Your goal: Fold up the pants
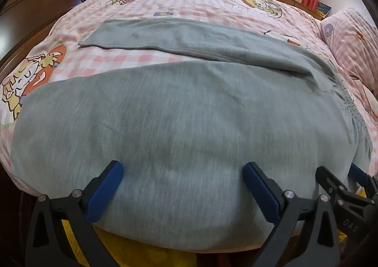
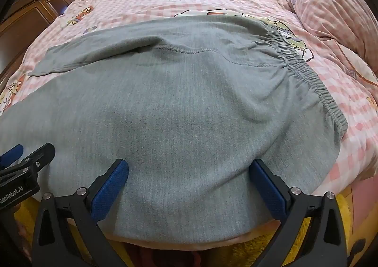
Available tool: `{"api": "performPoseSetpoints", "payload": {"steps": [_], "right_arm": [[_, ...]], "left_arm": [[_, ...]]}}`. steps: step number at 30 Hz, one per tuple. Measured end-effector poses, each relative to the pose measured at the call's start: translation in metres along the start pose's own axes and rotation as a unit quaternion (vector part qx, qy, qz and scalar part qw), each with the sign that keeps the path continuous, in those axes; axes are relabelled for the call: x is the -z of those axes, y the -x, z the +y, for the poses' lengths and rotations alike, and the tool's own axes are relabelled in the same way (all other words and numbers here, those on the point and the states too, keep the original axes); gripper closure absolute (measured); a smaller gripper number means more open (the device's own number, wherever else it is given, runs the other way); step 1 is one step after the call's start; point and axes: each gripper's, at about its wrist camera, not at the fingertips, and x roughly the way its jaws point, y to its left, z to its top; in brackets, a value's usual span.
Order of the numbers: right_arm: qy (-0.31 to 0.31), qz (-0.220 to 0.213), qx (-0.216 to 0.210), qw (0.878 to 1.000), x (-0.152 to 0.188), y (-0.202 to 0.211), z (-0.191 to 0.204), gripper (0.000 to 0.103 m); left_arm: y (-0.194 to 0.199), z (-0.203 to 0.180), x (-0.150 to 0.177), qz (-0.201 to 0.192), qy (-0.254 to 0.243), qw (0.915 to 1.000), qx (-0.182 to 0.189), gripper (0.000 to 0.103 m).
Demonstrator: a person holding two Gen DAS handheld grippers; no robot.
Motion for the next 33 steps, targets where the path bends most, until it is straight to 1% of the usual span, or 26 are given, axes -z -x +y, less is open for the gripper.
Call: {"api": "performPoseSetpoints", "payload": {"steps": [6, 20, 23, 27, 33], "right_arm": [[0.003, 0.012, 0.001, 1.0, -0.001, -0.002, 0.0, 0.0], [0.004, 0.036, 0.0, 0.999, -0.008, -0.006, 0.001, 0.0], [0.004, 0.032, 0.0, 0.999, -0.006, -0.006, 0.001, 0.0], [0.005, 0.012, 0.004, 1.0, -0.001, -0.004, 0.003, 0.0], [0.003, -0.002, 0.008, 1.0, 0.002, -0.001, 0.004, 0.0]], "left_arm": [[0.0, 0.0, 0.003, -0.003, 0.001, 1.0, 0.002, 0.0], [-0.002, 0.0, 0.0, 0.019, 0.005, 0.9998, 0.006, 0.0], [-0.003, 0.001, 0.0, 0.024, 0.006, 0.9997, 0.005, 0.0], [-0.004, 0.002, -0.002, 0.026, 0.005, 0.9996, 0.006, 0.0], [-0.001, 0.003, 0.002, 0.003, 0.002, 1.0, 0.004, 0.0]]}}
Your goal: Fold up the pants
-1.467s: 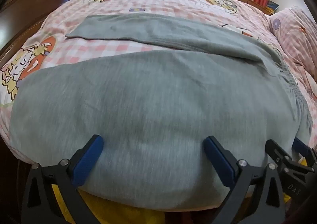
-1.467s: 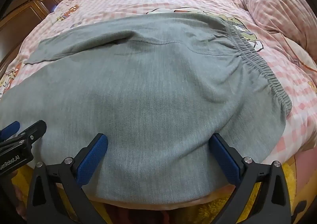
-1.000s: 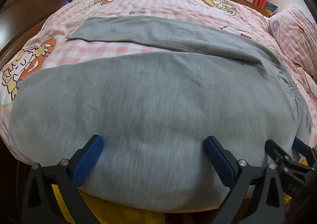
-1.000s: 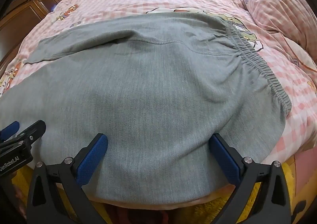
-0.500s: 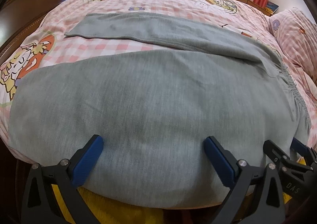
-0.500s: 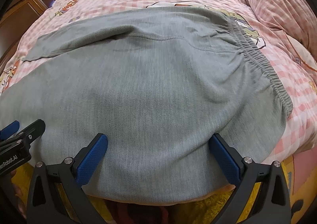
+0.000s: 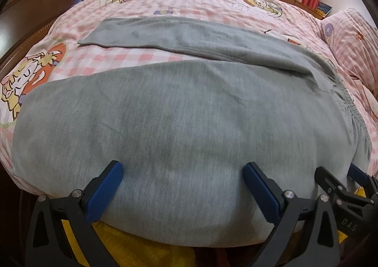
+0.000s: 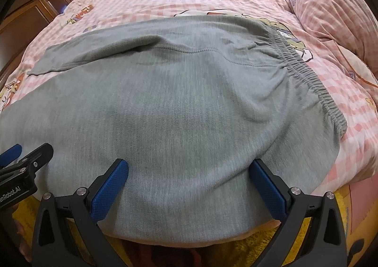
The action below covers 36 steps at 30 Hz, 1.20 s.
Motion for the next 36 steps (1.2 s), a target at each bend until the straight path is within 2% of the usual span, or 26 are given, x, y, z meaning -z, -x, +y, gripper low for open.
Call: {"api": "performPoseSetpoints", "payload": {"steps": [36], "right_arm": [[-0.001, 0.0, 0.0, 1.0, 0.0005, 0.0011, -0.0008, 0.0]], "left_arm": [[0.0004, -0.0017, 0.0049, -0.011, -0.003, 0.9999, -0.001, 0.0]]}}
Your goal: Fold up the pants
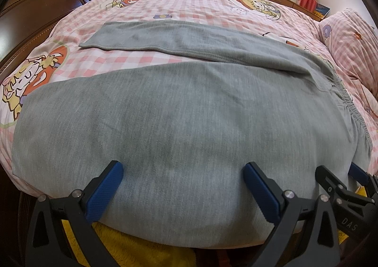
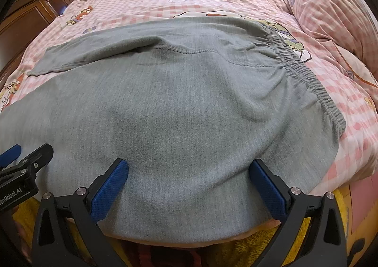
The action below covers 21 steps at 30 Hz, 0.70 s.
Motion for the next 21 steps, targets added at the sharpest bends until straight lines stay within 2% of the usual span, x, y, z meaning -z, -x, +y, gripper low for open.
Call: {"api": "performPoseSetpoints", "payload": {"steps": [15, 21], "right_arm": [[0.008, 0.026, -0.005, 1.0, -0.004, 0.002, -0.001, 0.0], [0.019, 0.046, -0.035, 0.998, -0.015, 0.011, -0.007, 0.0]], "left_arm": [[0.002, -0.002, -0.003, 0.016, -0.009, 0.9998, -0.005, 0.0], [0.003, -0.002, -0.007, 0.027, -0.013, 0.9995, -0.001, 0.0]]}}
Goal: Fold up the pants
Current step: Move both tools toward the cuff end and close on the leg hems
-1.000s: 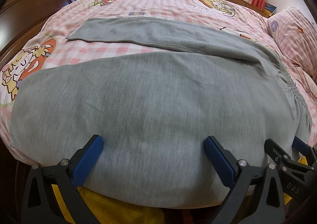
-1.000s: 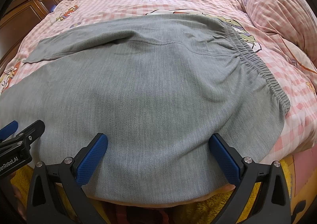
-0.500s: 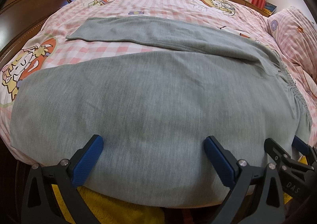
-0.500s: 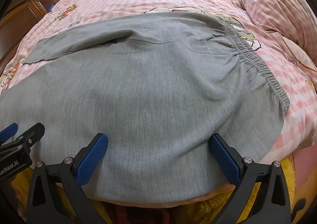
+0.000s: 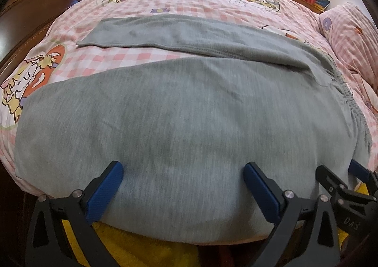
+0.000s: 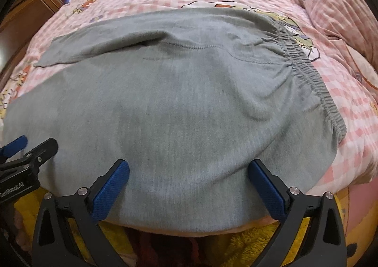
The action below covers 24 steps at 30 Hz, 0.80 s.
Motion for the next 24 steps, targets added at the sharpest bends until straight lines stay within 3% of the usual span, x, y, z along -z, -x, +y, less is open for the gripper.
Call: {"api": "performPoseSetpoints", "payload": {"steps": [5, 9, 17, 24], "right_arm": [[0.02, -0.013, -0.005, 1.0, -0.019, 0.016, -0.006, 0.0], [0.023, -0.008, -0.017, 1.0, -0.037, 0.019, -0.013, 0.0], [0.018, -0.003, -0.03, 0.999, -0.082, 0.016, -0.035, 0.0], [0.013, 0.001, -0.009, 1.0, -0.128, -0.002, -0.054, 0.001]], "left_arm": [[0.008, 0.004, -0.011, 0.009, -0.007, 0.9996, 0.024, 0.0], [0.021, 0.003, -0.026, -0.006, -0.028, 0.9991, 0.03, 0.0], [0.021, 0.014, -0.077, 0.0, -0.039, 0.9987, 0.033, 0.0], [0.015, 0.034, -0.13, -0.004, -0.054, 0.9984, 0.018, 0.0]]}}
